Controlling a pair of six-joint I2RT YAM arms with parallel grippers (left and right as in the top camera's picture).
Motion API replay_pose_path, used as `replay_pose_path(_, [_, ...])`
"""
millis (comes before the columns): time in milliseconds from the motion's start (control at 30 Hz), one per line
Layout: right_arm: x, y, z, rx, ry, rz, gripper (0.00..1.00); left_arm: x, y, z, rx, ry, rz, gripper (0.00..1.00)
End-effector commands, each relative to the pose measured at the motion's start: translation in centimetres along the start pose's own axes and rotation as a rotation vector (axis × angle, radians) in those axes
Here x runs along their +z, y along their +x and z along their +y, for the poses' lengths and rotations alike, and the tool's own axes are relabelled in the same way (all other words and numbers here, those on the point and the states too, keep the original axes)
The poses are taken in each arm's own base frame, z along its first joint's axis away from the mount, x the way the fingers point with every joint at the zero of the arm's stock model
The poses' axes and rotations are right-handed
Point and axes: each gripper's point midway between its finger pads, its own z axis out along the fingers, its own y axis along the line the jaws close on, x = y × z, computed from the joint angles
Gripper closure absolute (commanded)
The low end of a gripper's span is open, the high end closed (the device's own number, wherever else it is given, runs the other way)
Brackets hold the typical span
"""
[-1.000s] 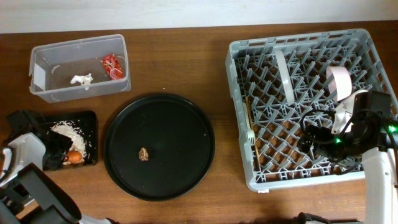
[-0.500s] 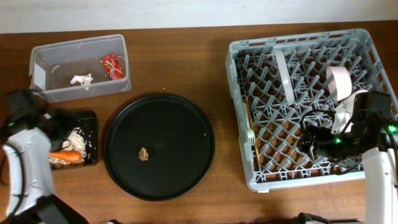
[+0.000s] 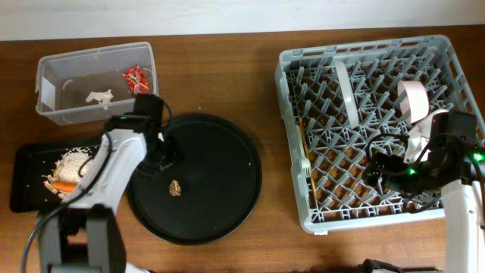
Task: Sort waste into correct bins and load items into the dishwasher rack
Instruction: 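Move the left gripper to the mushroom and grasp it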
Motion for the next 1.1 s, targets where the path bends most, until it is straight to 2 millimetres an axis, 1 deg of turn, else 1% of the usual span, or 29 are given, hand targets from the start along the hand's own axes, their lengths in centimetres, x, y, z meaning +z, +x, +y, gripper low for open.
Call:
replay_pose_path(0, [0.1,0.1,-0.2,0.002,0.003,0.005,0.01,2.7,1.6,0.8,0.027,-0.067,0.101,0.33])
replay_pose_path(167, [0.1,0.1,-0.2,0.002,0.004,0.006,0.01,4.9,3.4,1.7,0.022,-0.104,0.188,0.33])
replay_pose_path(300, [0.1,0.1,-0.2,0.002,0.006,0.005,0.01,5.8,4.3,2.3,0.021,-0.119,0.215,0.36])
replay_pose_path(367, [0.1,0.1,-0.2,0.002,0.006,0.006,0.01,5.9,4.4,2.4,0.021,-0.12,0.217,0.48])
replay_pose_path(433, [0.1,0.1,-0.2,0.002,0.006,0.005,0.01,5.9,4.5,2.4,0.021,-0.121,0.219,0.53])
replay_pose_path(467, [0.1,0.1,-0.2,0.002,0.006,0.005,0.01,6.1,4.7,2.5,0.02,-0.121,0.221,0.58])
replay_pose_path(500, [0.1,0.1,-0.2,0.002,0.006,0.005,0.01,6.1,4.8,2.6,0.02,-0.123,0.223,0.65])
replay_pose_path(533, [0.1,0.1,-0.2,0.002,0.006,0.006,0.01,6.1,4.8,2.6,0.02,-0.124,0.225,0.74])
replay_pose_path(567, [0.1,0.1,-0.2,0.002,0.006,0.005,0.01,6.1,4.9,2.6,0.02,-0.125,0.226,0.79])
replay_pose_path(667, [0.1,0.1,-0.2,0.002,0.006,0.006,0.01,6.1,4.9,2.6,0.02,-0.122,0.227,0.82])
replay_pose_path(767, [0.1,0.1,-0.2,0.002,0.006,0.006,0.01,6.0,4.8,2.3,0.016,-0.105,0.232,0.92])
replay_pose_path(833, [0.1,0.1,-0.2,0.002,0.006,0.006,0.01,5.4,4.2,2.2,0.007,-0.1,0.227,0.98])
replay_pose_path(900, [0.1,0.1,-0.2,0.002,0.006,0.006,0.01,4.6,3.4,2.2,-0.01,-0.095,0.219,0.99])
replay_pose_path(1000, [0.1,0.1,-0.2,0.002,0.007,0.006,0.01,2.4,0.8,2.8,-0.029,-0.065,0.17,0.99])
replay_pose_path(1067, [0.1,0.1,-0.2,0.002,0.007,0.006,0.01,0.7,-1.3,3.8,-0.076,-0.047,0.123,0.99])
